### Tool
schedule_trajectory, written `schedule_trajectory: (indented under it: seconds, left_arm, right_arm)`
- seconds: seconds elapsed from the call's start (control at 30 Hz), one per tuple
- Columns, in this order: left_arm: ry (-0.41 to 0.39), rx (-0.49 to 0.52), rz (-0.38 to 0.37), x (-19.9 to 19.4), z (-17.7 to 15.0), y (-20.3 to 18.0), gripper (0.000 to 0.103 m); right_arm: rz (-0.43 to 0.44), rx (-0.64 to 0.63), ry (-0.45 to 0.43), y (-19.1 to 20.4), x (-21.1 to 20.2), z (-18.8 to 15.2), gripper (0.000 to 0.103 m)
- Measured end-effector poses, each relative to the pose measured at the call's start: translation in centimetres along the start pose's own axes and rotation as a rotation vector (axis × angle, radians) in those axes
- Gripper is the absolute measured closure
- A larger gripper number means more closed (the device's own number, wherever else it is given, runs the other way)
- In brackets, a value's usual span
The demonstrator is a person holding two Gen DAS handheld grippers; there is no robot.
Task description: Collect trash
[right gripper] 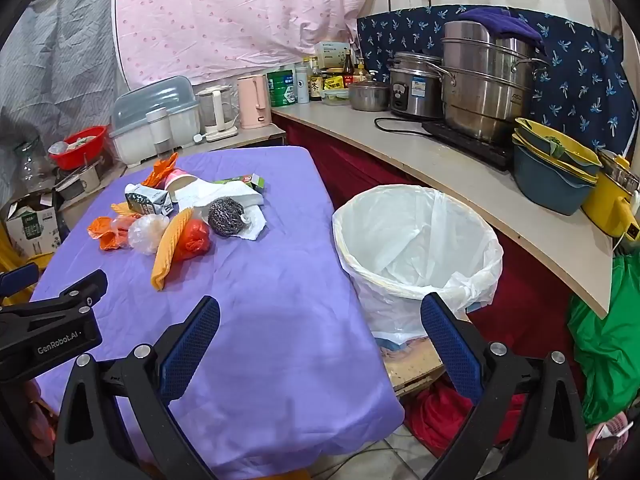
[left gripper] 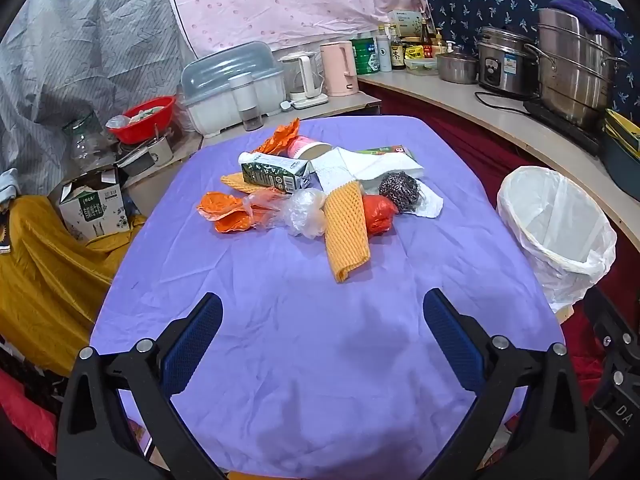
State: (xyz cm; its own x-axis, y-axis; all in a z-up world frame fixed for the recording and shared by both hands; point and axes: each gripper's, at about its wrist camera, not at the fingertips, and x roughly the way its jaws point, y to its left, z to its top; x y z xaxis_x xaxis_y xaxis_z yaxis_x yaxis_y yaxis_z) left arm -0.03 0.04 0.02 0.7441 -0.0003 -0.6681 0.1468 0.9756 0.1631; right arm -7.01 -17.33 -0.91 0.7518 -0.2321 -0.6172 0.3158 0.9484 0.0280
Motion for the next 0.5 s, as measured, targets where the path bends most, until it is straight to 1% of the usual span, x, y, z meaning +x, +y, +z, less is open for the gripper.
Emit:
schedule_trajectory:
  seconds: [0.2,0.27,0.5]
  left_arm:
    - [0.005,-0.01,-0.002,-0.1,-0.1,0.15,0.007]
    - [0.007,-0.003,-0.009,0.17,-0.42,-0.45,0.007]
    - [0.014,0.001,-0.017,0.27,-0.38,-0.3,0.007]
  right_arm:
    - [0.0,0.0,-0.001,0.02,-0.07,-0.03,0.007]
    - [0.0,0.001,-0.001,0.01,-0.08,-0.04,0.007]
    - [0.0,0.0,-0.003,-0.02,-0.15,-0.05,0.007]
